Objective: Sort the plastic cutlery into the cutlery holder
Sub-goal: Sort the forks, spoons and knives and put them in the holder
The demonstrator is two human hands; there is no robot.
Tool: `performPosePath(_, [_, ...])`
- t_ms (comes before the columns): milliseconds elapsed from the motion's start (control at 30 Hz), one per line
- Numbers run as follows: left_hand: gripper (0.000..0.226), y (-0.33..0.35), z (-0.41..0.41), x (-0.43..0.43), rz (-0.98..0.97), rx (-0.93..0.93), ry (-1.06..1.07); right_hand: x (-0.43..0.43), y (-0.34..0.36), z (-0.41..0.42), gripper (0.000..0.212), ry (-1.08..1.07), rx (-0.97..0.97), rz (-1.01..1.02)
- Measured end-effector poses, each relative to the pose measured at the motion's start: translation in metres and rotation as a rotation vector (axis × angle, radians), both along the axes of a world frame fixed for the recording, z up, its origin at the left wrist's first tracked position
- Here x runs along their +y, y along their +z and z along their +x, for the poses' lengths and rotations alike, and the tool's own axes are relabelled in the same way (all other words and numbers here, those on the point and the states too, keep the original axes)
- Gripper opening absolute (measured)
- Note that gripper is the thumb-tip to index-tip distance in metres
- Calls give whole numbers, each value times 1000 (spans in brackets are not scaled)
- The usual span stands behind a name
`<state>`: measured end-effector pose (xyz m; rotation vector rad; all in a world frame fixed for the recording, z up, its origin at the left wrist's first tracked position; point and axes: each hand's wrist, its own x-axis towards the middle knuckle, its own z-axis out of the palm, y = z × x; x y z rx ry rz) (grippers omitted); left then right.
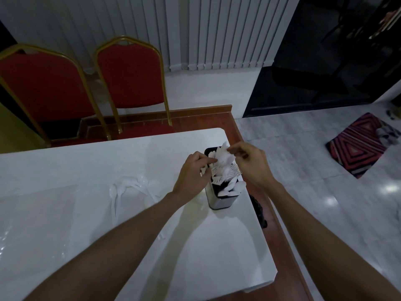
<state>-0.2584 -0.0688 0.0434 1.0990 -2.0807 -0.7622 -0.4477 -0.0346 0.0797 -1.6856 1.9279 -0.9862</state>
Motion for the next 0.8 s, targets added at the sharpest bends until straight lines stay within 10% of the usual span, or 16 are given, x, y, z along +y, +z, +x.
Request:
performPosePath(167, [43, -1, 16, 0, -59, -105, -140, -5, 5, 19, 39, -52, 58, -155])
performPosePath(367, [42, -26, 69, -4, 113, -22, 244, -13, 12, 74, 28, -7, 156, -363])
performPosePath(667, [17, -85, 204, -2, 421, -178, 719, -10, -84, 195, 22, 301, 196, 274])
performPosePath(800, [41, -109, 236, 1, 613, -263, 759, -25, -115, 222, 21, 232, 207, 384])
